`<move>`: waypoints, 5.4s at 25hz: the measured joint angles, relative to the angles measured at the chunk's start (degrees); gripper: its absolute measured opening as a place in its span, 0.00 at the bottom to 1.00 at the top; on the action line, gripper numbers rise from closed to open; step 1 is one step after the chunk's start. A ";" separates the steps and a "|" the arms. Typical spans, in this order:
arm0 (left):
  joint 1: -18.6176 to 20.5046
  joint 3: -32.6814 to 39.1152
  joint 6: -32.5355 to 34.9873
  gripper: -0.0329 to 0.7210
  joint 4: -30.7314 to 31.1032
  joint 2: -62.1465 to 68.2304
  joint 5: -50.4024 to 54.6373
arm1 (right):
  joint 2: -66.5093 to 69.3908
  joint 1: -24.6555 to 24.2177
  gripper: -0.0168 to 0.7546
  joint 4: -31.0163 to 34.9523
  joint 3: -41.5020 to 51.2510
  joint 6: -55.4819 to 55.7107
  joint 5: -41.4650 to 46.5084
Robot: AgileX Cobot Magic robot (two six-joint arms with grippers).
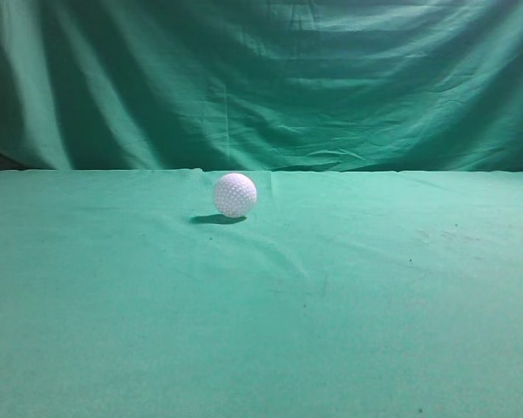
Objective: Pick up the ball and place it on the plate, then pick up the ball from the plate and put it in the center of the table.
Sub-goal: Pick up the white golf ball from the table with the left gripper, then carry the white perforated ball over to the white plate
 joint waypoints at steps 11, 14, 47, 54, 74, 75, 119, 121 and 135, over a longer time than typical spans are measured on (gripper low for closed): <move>-12.42 -19.95 0.17 0.04 8.65 32.53 1.65 | 0.00 0.00 0.08 0.00 0.00 0.00 0.00; -12.52 -25.86 -2.52 0.04 9.98 41.09 2.90 | 0.00 0.00 0.08 0.00 0.00 0.00 0.00; -15.56 -63.01 -8.82 0.77 17.14 79.64 13.05 | 0.00 0.00 0.08 0.00 0.00 0.00 0.00; -15.56 -63.79 -9.84 0.77 18.29 81.58 14.61 | 0.00 0.00 0.08 0.00 0.00 0.00 0.00; -15.78 -68.25 -12.31 0.46 21.58 81.73 22.19 | 0.00 0.00 0.08 0.00 0.00 0.00 0.00; -15.78 -70.03 -13.61 0.46 21.58 81.73 24.46 | 0.00 0.00 0.08 0.00 0.00 0.00 0.00; 24.02 -23.82 -26.95 0.46 30.16 48.81 -1.17 | 0.00 0.00 0.08 0.00 0.00 0.00 0.00; 24.02 -23.82 -26.95 0.46 30.13 50.21 -1.92 | 0.00 0.00 0.08 0.00 0.00 0.00 0.00; 24.06 -23.82 -19.98 0.46 20.07 53.92 -6.24 | 0.00 0.00 0.08 0.00 0.00 0.00 0.00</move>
